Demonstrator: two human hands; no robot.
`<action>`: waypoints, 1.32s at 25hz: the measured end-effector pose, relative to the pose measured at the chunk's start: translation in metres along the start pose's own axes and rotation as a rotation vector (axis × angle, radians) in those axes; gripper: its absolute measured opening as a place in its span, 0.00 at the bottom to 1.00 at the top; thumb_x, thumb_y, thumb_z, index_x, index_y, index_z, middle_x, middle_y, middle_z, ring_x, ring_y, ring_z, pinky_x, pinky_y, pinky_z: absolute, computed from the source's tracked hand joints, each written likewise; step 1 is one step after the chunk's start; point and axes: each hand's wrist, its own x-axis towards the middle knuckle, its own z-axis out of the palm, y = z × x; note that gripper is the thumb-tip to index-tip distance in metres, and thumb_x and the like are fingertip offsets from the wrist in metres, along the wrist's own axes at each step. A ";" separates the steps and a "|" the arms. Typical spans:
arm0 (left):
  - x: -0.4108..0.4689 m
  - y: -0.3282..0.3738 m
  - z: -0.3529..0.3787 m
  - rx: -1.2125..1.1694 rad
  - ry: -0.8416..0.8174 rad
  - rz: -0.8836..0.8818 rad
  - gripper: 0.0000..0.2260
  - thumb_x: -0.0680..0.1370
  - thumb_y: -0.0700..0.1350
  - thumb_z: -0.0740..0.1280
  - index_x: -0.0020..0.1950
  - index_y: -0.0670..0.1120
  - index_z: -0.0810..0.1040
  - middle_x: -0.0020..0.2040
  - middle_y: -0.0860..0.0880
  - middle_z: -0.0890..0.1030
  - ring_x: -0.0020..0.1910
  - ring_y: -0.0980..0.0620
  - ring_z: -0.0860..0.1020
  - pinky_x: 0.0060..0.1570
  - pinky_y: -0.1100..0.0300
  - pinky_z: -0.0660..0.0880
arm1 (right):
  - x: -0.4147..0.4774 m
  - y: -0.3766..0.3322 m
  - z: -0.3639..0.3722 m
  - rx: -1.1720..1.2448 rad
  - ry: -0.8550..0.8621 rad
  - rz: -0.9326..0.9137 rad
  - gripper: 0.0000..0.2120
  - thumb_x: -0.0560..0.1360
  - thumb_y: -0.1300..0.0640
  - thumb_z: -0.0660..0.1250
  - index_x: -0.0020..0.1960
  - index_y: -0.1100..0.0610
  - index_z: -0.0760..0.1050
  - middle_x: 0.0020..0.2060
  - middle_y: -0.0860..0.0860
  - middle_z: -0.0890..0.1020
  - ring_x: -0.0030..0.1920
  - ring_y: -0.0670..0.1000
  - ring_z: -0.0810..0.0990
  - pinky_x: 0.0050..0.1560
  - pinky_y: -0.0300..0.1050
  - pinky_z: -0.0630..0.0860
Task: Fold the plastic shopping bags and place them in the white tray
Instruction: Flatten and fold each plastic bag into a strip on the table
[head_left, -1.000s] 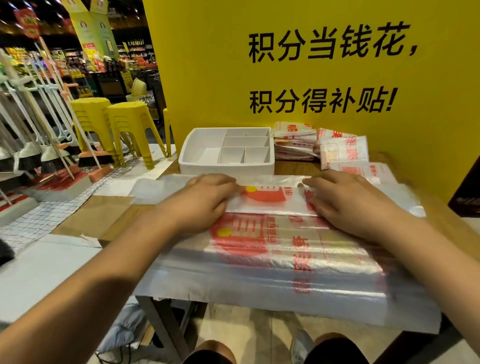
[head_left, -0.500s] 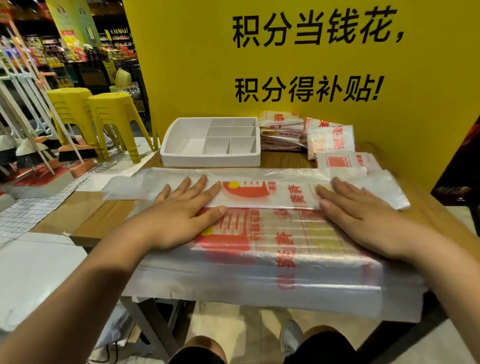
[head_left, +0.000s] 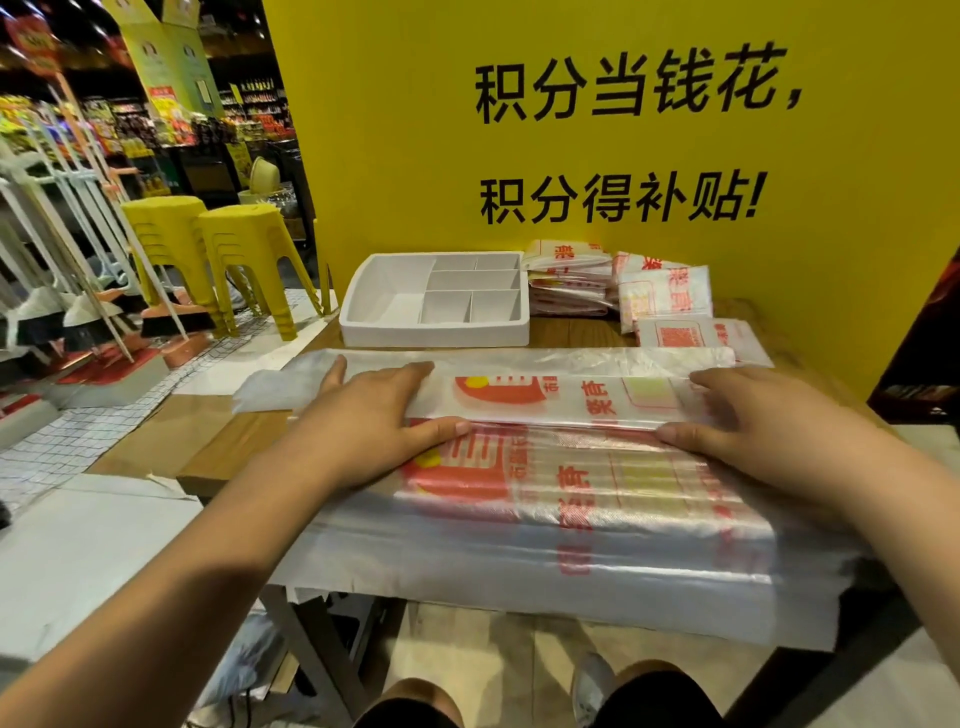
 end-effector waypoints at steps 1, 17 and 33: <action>-0.001 0.002 -0.003 0.066 0.024 0.026 0.41 0.70 0.77 0.47 0.79 0.59 0.55 0.78 0.53 0.66 0.75 0.48 0.65 0.77 0.42 0.52 | -0.002 -0.005 -0.005 -0.095 0.022 -0.071 0.37 0.74 0.28 0.55 0.76 0.47 0.62 0.72 0.48 0.71 0.69 0.53 0.71 0.64 0.47 0.69; -0.076 0.011 -0.044 -0.594 0.260 0.127 0.19 0.79 0.56 0.66 0.67 0.71 0.66 0.49 0.62 0.81 0.50 0.63 0.79 0.46 0.61 0.78 | 0.117 -0.085 -0.094 -0.078 0.698 -0.221 0.13 0.78 0.56 0.62 0.60 0.56 0.78 0.57 0.59 0.79 0.62 0.62 0.72 0.70 0.59 0.60; -0.050 0.040 0.012 -0.814 0.284 -0.161 0.15 0.83 0.47 0.62 0.70 0.56 0.72 0.66 0.55 0.76 0.56 0.56 0.74 0.51 0.61 0.70 | -0.064 -0.089 0.037 0.119 0.052 -0.189 0.26 0.82 0.37 0.44 0.79 0.39 0.54 0.79 0.38 0.53 0.79 0.43 0.50 0.77 0.49 0.44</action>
